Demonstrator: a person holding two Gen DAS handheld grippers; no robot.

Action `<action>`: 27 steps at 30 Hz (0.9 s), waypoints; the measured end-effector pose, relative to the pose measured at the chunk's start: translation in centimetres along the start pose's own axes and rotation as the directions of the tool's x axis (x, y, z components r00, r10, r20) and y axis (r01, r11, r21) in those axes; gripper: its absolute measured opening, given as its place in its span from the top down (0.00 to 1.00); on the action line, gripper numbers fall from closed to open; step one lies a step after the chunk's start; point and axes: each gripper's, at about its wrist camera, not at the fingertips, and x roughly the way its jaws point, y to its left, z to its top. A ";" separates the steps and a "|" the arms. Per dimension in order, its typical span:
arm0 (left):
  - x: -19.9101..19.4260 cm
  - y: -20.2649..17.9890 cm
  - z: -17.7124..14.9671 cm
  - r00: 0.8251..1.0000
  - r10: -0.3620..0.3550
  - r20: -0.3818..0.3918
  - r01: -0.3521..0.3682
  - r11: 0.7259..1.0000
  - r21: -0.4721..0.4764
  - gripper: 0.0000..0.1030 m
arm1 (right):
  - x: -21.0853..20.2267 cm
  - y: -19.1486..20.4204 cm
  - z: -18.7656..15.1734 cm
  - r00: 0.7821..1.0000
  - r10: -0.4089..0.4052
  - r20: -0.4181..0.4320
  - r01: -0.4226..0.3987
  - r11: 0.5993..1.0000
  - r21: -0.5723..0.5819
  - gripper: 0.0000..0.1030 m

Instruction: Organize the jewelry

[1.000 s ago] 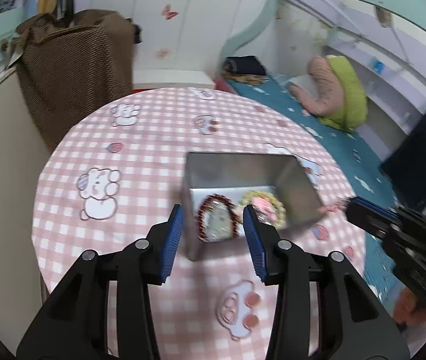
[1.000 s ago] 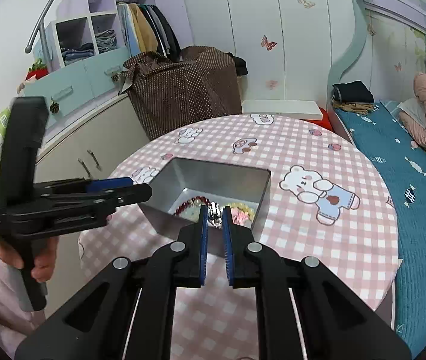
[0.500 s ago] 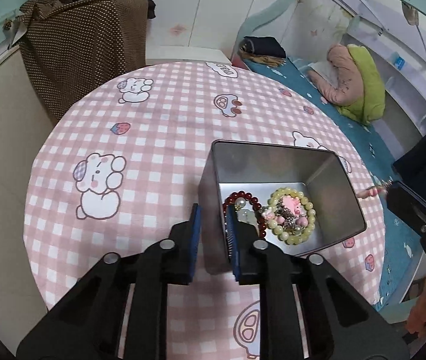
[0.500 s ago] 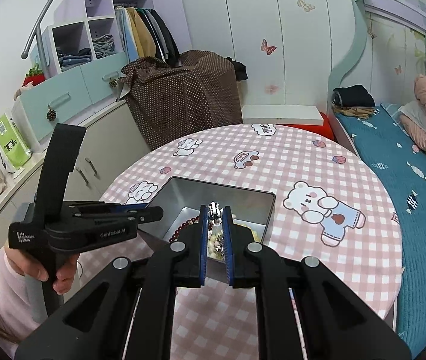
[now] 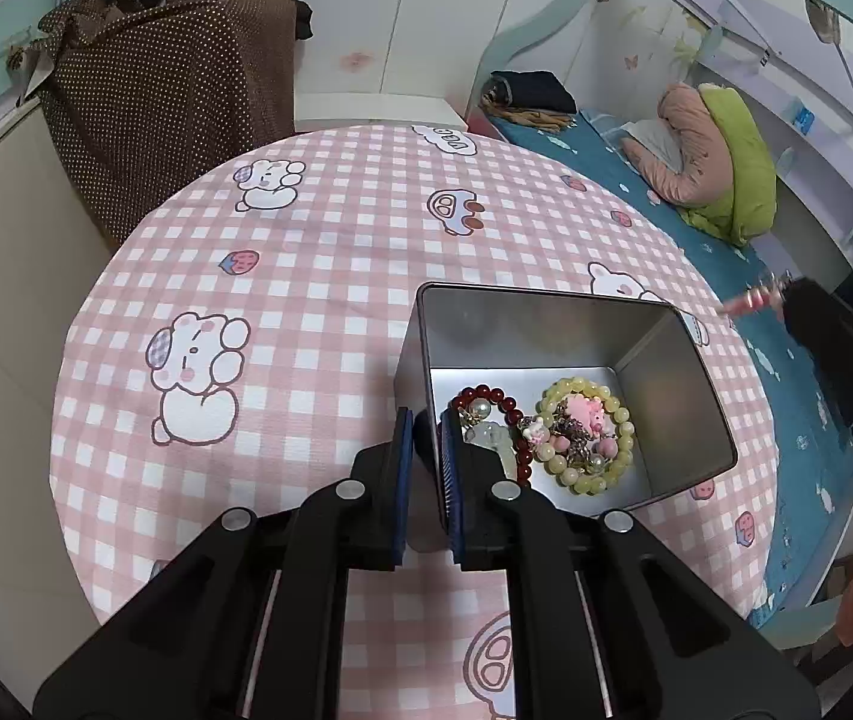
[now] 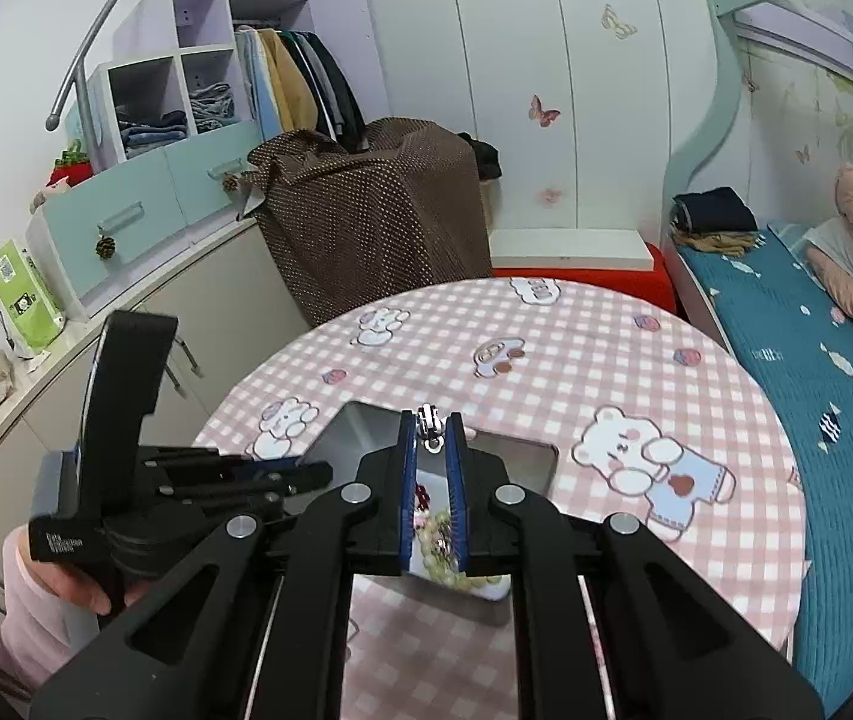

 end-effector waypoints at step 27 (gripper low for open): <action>0.0 0.0 0.0 1.000 -0.005 -0.001 0.005 1.000 -0.005 0.90 | 3.8 0.9 -1.4 0.994 0.013 -0.105 -0.013 1.000 0.000 0.36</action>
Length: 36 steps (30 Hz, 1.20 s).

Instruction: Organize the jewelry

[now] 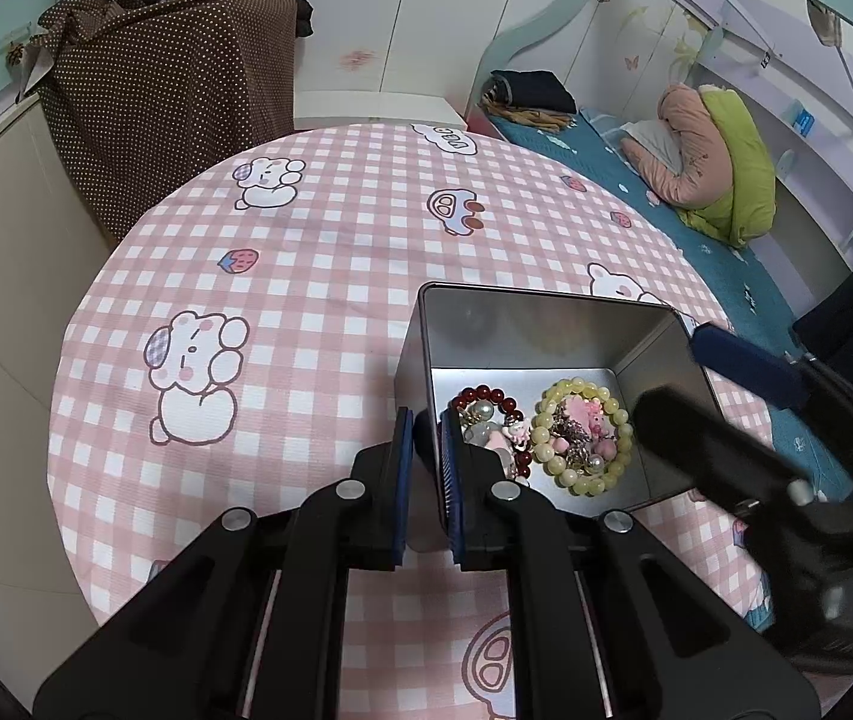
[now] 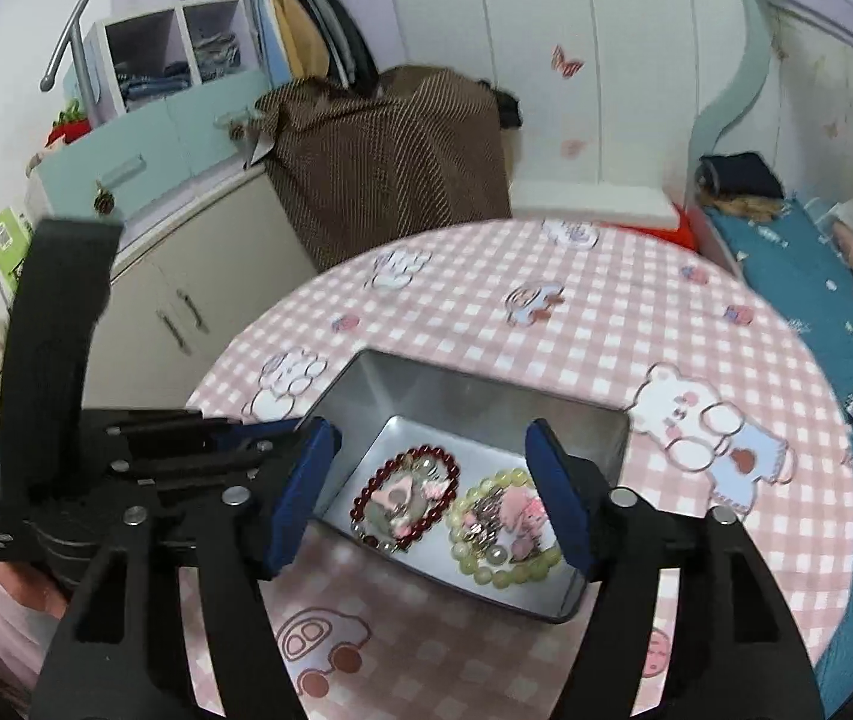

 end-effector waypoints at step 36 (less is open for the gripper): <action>-5.8 -2.7 -1.3 0.987 0.044 0.156 -0.059 0.994 0.089 0.54 | -5.8 -1.4 -1.2 0.990 -0.102 0.093 0.093 0.990 0.104 0.16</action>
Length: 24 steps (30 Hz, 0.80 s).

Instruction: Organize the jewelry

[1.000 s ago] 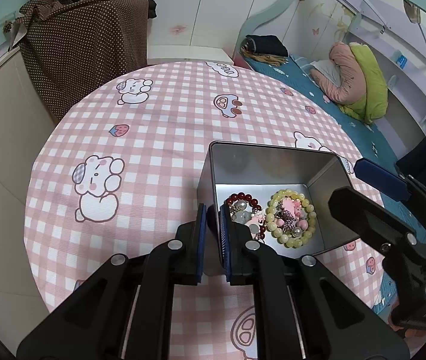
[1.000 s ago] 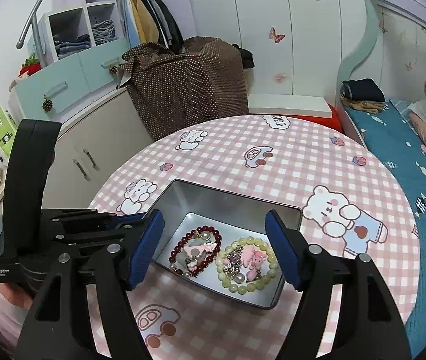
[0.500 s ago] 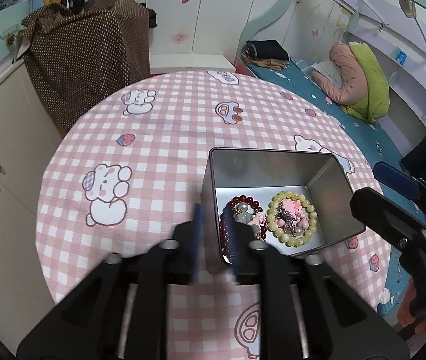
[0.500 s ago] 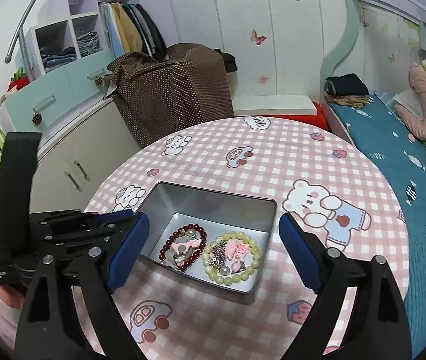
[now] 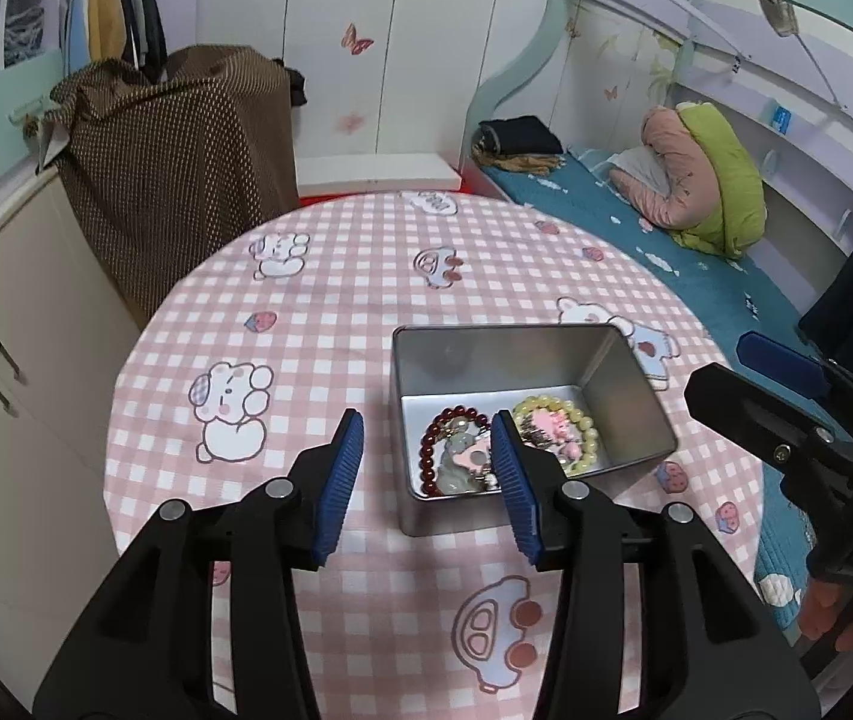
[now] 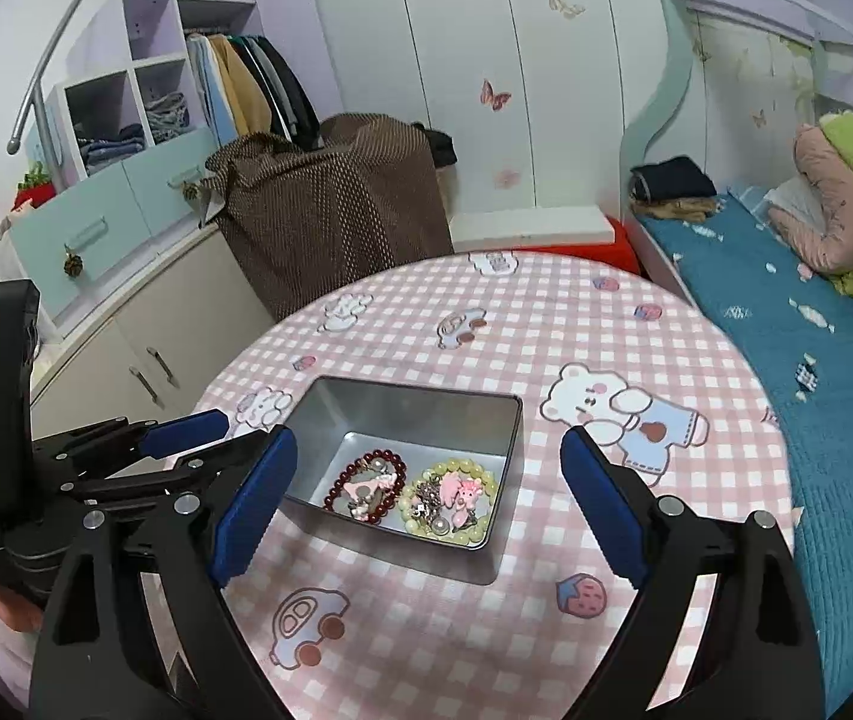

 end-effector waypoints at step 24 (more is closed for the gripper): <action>-12.9 -4.3 -0.4 0.953 0.044 0.299 -0.071 0.994 0.078 0.24 | -11.6 3.7 0.1 0.930 -0.082 0.357 0.110 0.992 -0.060 0.08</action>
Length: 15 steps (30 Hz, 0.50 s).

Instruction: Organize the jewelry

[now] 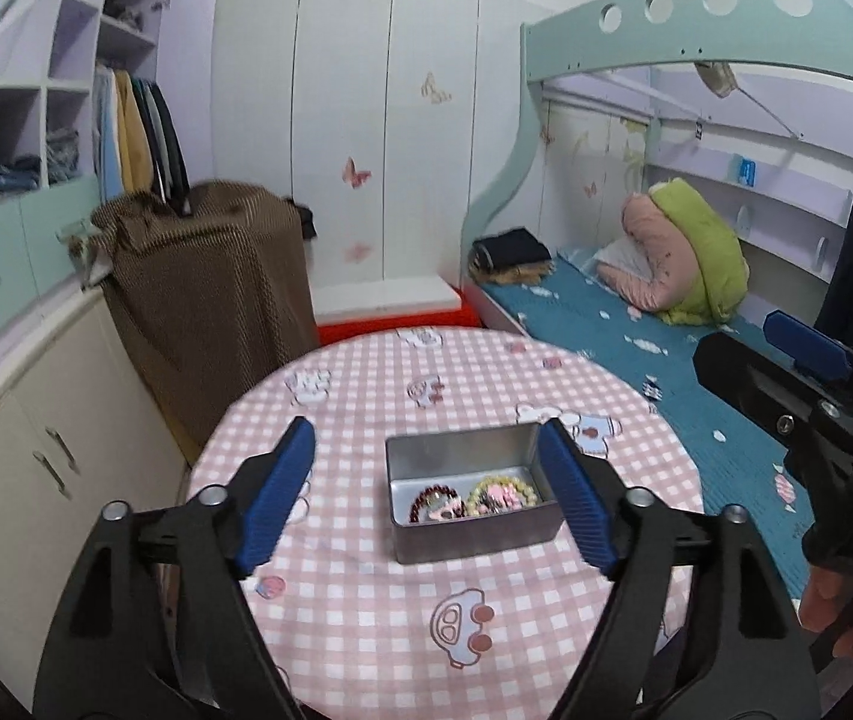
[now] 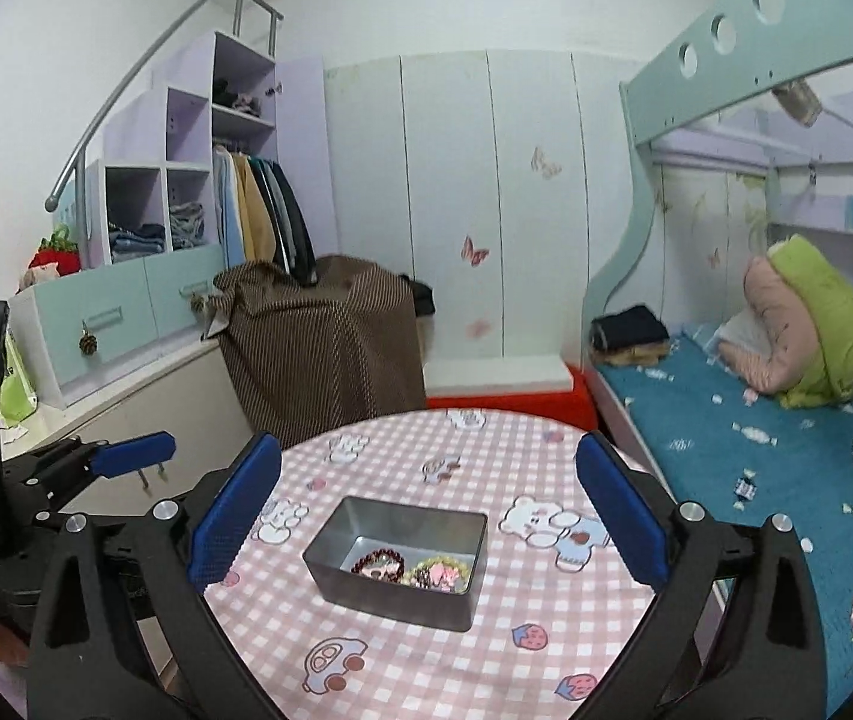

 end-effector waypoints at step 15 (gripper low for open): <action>-5.7 -1.2 1.7 0.986 0.042 0.163 -0.045 0.999 0.013 0.15 | -4.3 1.1 1.4 0.984 -0.052 0.169 0.060 0.998 -0.038 0.07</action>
